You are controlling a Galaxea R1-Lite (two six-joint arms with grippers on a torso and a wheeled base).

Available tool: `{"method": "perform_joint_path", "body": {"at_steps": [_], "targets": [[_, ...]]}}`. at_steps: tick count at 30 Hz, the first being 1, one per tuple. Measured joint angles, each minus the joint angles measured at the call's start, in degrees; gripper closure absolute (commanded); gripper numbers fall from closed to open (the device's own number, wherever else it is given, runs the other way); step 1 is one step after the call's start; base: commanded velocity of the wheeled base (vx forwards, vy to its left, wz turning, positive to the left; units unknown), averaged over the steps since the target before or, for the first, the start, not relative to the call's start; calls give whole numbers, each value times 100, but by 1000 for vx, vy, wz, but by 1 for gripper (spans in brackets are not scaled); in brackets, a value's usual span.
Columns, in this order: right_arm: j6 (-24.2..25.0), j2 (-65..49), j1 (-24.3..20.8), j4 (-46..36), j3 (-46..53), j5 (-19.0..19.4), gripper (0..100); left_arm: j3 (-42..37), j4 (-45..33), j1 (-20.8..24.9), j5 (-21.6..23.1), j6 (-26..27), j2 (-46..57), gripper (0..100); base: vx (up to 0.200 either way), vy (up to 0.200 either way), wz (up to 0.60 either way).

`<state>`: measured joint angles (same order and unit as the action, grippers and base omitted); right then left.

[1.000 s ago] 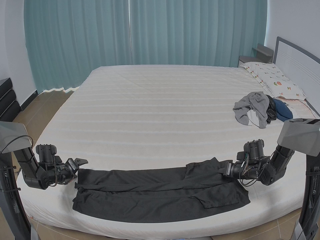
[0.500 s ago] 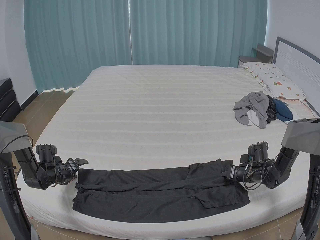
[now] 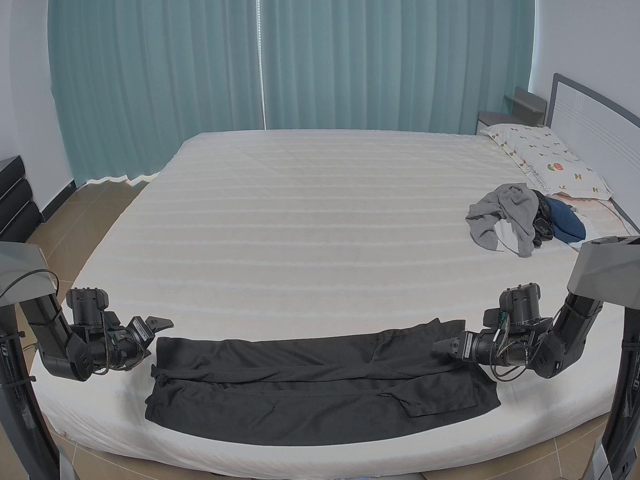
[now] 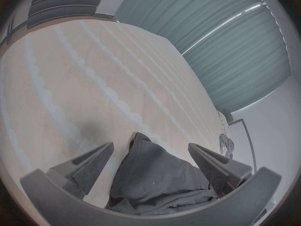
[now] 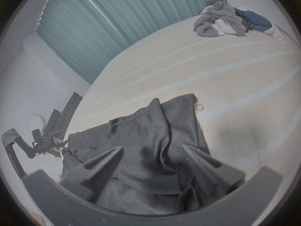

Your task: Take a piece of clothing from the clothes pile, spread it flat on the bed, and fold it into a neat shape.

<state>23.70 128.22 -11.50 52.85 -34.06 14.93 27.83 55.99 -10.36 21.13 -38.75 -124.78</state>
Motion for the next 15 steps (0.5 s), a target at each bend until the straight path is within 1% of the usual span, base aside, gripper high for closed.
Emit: {"method": "perform_joint_path", "body": {"at_steps": [1, 5, 7, 11, 15], "targets": [[39, -22, -2, 0, 5, -2, 0, -41, -11, 2, 0, 44, 41, 0, 0, 0, 0], [530, -247, -22, -33, 71, -24, 0, -345, -55, 52, -41, 435, 212, 0, 0, 0, 0], [794, -411, -57, -88, 116, -108, 0, -488, -67, 96, -79, 574, 262, 0, 0, 0, 0], [1292, -735, -204, -243, 234, -588, 0, -664, -78, 216, -282, 668, 317, 0, 0, 0, 0], [1859, -958, -394, -358, 328, -958, 0, -725, -95, 321, -429, 688, 321, 0, 0, 0, 0]]}}
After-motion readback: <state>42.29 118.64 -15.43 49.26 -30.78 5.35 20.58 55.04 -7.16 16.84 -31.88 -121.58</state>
